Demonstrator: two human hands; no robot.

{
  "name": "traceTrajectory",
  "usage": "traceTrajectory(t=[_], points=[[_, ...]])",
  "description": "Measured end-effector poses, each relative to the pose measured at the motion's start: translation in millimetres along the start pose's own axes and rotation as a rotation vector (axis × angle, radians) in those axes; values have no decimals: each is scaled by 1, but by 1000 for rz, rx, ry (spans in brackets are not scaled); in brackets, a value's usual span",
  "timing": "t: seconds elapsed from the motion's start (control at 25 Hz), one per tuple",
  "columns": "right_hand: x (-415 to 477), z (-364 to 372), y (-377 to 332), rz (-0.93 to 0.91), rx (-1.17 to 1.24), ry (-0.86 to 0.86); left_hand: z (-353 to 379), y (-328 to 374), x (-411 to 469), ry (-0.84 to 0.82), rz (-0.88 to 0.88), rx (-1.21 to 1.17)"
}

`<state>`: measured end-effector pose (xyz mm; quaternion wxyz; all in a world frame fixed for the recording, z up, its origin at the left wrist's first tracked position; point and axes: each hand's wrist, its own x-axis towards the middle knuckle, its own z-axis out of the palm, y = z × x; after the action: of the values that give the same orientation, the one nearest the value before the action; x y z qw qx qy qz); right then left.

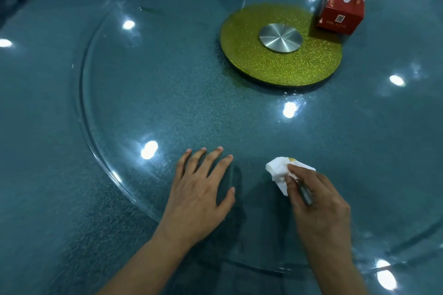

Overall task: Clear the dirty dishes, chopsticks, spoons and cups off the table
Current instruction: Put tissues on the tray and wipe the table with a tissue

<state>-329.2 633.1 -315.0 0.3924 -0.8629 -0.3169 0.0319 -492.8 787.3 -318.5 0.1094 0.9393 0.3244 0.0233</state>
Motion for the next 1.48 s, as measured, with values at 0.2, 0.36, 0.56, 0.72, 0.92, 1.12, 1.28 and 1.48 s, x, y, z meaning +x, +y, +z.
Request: traceTrajectory(t=[0.2,0.36,0.56,0.72,0.92,1.12,1.28,1.48], points=[[13,8,-7,-16,4,-18,-5,-6,13,13,0,-11],[26,14,-12,-33,25,-28,-8,-10,26,3,-8,-25],[50,19,-14,-57,17,-4,2,-6,37,-97,93,70],[68,21,-17,-47,10,4,12,9,34,-86,72,54],[96,29,-21,-55,7,-34,15,27,36,-63,52,12],[107,45,-26,-103,-82,-153,12,27,34,46,97,-37],[111,30,-9,-106,-27,-222,1,32,72,343,78,-201],[116,37,5,-221,-154,-162,7,34,130,324,198,-154]])
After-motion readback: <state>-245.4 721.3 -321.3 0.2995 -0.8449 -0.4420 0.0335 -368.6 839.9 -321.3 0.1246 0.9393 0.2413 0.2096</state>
